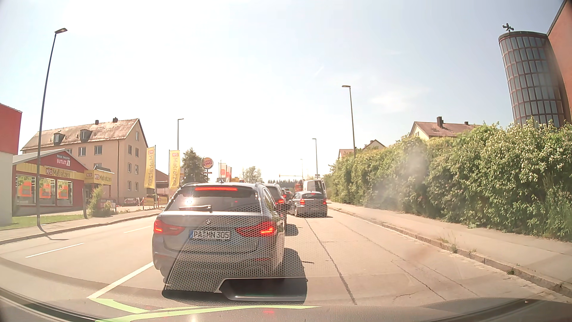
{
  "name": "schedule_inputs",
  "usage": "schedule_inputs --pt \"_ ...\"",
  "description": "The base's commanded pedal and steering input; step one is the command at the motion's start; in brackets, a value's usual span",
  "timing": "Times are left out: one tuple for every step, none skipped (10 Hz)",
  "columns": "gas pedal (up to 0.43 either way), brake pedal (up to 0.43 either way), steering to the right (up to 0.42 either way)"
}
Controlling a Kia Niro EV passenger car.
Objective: Follow the waypoints while adhering to traffic rules and regulations
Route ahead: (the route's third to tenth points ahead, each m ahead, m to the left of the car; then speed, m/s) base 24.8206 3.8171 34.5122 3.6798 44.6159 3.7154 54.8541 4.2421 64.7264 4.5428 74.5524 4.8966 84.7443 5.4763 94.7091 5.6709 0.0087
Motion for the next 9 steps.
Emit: schedule_inputs --pt "0.000 0.360 -0.009" --pt "0.000 0.360 -0.009" --pt "0.000 0.360 -0.009" --pt "0.000 0.360 -0.009" --pt "0.000 0.360 -0.009" --pt "0.000 0.360 -0.009" --pt "0.000 0.360 -0.009" --pt "0.000 0.360 -0.009" --pt "0.000 0.360 -0.009"
